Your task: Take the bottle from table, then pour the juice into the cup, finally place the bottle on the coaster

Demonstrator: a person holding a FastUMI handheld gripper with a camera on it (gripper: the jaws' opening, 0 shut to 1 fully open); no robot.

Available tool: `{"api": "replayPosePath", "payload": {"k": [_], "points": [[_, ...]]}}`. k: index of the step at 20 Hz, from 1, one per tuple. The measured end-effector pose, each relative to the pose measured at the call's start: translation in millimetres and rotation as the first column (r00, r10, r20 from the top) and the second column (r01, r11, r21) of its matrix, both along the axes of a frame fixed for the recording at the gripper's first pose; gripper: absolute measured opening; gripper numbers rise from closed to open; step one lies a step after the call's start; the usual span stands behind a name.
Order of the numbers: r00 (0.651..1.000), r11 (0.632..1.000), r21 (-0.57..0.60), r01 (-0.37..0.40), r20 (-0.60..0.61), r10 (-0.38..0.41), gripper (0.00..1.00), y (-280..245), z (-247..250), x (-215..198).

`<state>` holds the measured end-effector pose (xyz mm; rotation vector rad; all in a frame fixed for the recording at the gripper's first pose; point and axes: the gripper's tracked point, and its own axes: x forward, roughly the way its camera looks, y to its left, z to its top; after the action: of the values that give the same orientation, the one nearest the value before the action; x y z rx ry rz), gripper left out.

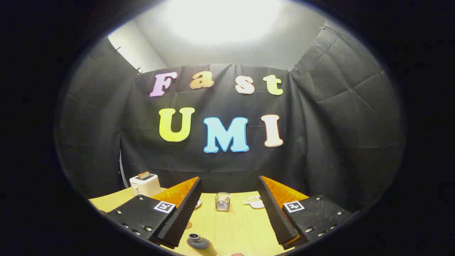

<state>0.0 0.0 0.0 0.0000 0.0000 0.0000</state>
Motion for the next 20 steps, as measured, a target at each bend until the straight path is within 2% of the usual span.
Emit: {"api": "replayPosePath", "payload": {"k": [20], "points": [[0.994,0.994,0.006,-0.105,0.011,0.105,0.96,33,-6,-14]]}}
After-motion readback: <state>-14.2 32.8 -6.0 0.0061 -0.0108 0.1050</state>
